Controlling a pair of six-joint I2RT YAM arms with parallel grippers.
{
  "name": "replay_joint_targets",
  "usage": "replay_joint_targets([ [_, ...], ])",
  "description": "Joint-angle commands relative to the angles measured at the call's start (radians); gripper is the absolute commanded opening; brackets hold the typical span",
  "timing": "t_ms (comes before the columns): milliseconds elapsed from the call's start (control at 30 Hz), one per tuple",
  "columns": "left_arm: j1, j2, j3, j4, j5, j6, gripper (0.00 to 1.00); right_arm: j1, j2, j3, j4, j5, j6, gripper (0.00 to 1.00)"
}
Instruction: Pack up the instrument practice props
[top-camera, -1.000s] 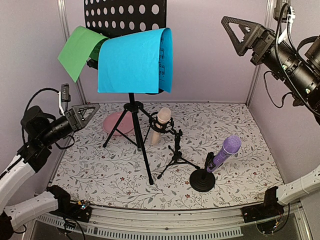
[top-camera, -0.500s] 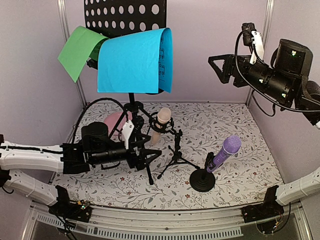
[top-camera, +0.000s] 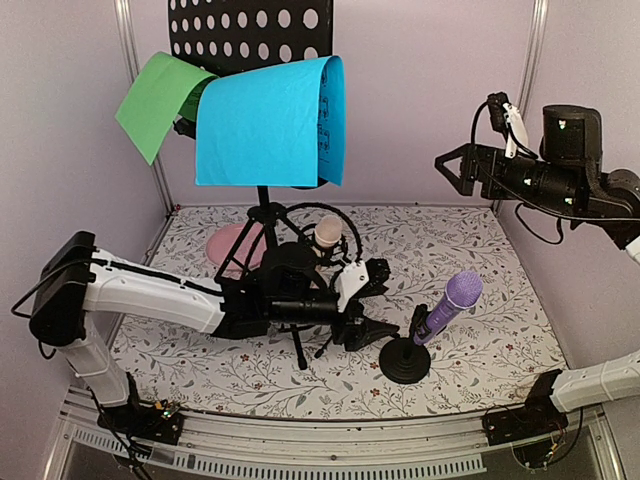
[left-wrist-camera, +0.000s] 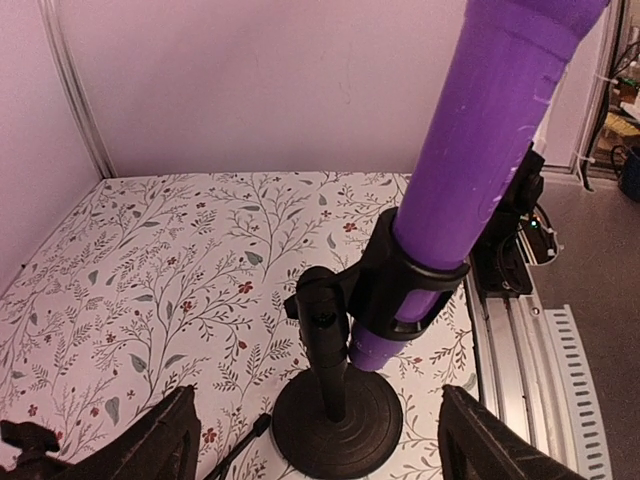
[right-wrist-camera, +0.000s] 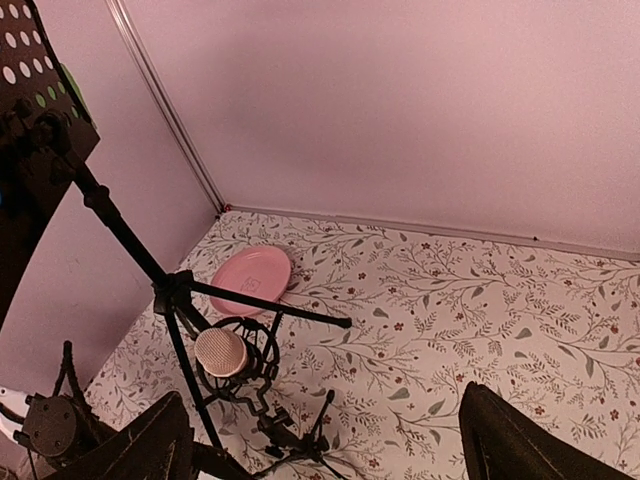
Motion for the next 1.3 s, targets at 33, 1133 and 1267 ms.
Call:
replay_joint_targets([
  [33, 0.034, 0.102, 0.098, -0.005, 0.148, 0.054, 0.81, -0.019, -0.088, -0.099, -0.086, -0.02, 0.058, 0.94],
  [1133, 0.088, 0.339, 0.318, -0.242, 0.266, 0.271, 0.71, -0.019, -0.179, -0.2, -0.09, 0.007, 0.109, 0.94],
  [1267, 0.086, 0.273, 0.307, -0.264, 0.253, 0.253, 0.71, -0.019, -0.181, -0.225, -0.072, -0.053, 0.083, 0.94],
])
